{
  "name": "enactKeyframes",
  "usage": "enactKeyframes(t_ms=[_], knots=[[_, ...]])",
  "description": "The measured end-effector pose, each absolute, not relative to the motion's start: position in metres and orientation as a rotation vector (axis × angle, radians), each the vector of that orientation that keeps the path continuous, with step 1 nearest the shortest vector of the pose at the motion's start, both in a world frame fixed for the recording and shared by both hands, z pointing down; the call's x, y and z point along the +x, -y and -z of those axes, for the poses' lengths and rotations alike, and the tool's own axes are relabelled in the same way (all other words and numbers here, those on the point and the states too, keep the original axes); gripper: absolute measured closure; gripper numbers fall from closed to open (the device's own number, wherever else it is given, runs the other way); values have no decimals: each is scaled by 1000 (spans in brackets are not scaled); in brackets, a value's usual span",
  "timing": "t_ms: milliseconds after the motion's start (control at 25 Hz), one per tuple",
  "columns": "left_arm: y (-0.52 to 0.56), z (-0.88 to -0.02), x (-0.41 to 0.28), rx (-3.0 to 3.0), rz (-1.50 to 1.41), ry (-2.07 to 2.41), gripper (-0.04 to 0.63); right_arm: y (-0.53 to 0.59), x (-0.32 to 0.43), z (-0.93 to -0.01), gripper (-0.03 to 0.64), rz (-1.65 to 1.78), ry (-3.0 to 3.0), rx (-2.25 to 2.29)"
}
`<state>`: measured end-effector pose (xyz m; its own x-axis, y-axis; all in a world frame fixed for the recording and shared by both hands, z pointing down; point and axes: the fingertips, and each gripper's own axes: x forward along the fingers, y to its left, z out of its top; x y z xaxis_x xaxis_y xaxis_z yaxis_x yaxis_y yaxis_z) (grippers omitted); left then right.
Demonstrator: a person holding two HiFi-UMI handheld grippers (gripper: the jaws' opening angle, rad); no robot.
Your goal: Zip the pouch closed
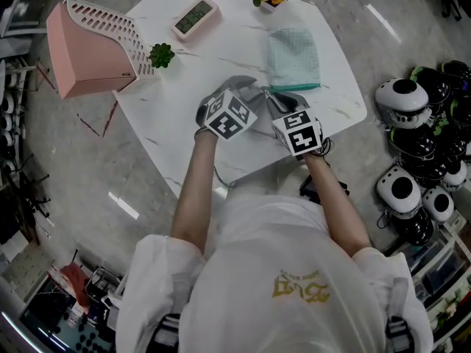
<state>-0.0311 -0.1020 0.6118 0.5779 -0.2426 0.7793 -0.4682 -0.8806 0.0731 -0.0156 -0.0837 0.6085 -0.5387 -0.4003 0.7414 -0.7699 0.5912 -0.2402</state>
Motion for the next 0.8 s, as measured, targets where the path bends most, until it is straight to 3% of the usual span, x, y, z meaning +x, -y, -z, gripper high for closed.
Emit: enactKeyframes(t_ms=[320, 440, 800], knots=[[104, -612, -30, 2557, -1207, 574, 440, 81, -18, -610, 538, -752, 2174, 907], [103, -610, -29, 2575, -1202, 556, 489, 80, -19, -612, 538, -753, 2170, 901], [101, -612, -26, 2588, -1212, 525, 430, 83, -18, -614, 554, -743, 2141, 929]])
